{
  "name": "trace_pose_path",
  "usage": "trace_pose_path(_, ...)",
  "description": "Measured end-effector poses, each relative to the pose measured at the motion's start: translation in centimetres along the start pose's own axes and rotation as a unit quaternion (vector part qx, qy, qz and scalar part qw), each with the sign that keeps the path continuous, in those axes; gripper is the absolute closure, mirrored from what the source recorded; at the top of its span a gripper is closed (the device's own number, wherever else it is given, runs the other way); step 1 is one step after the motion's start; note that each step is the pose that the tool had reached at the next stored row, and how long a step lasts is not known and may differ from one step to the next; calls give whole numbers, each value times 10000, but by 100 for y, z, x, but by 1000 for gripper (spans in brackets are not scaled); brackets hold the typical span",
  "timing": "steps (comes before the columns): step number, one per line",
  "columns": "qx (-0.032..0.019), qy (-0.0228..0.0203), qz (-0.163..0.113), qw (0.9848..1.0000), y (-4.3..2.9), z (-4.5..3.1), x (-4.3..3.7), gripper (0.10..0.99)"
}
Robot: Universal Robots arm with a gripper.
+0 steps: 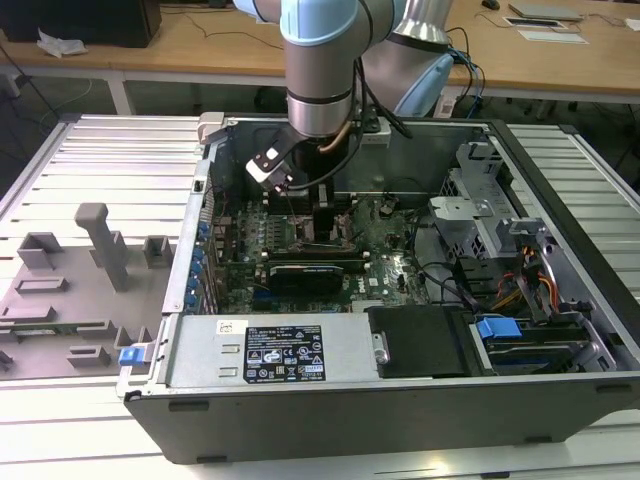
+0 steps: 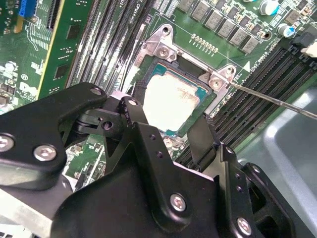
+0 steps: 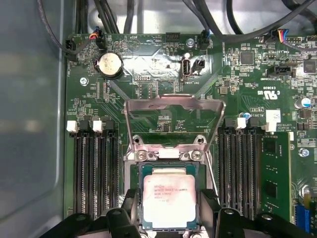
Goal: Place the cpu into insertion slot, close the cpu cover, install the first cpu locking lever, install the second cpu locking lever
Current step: 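Place the cpu into insertion slot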
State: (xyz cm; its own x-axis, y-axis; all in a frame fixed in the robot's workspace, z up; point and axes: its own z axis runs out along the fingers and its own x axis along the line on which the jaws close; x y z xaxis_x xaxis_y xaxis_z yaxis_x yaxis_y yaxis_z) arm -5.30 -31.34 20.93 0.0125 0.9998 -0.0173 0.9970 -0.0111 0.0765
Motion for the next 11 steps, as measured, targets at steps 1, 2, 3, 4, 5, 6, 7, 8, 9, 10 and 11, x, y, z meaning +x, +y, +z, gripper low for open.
trace_pose_path(1, 0, 0, 0, 10000, 1, -5, 0, 471)
trace_pose_path(2, -1, 1, 0, 10000, 1, -5, 0, 471)
trace_pose_path(3, 0, 0, 0, 10000, 1, -6, 0, 471)
trace_pose_path(4, 0, 0, 0, 10000, 1, -7, 0, 471)
trace_pose_path(5, 0, 0, 0, 10000, 1, -7, 0, 471)
trace_pose_path(6, 0, 0, 0, 10000, 1, -8, 0, 486)
trace_pose_path(7, 0, 0, 0, 10000, 1, -9, 0, 486)
trace_pose_path(8, 0, 0, 0, 10000, 1, -9, 0, 553)
trace_pose_path(9, 0, 0, 0, 10000, 1, -10, 0, 616)
trace_pose_path(10, 0, 0, 0, 10000, 1, -10, 0, 678)
trace_pose_path(11, 0, 0, 0, 10000, 1, -11, 0, 796)
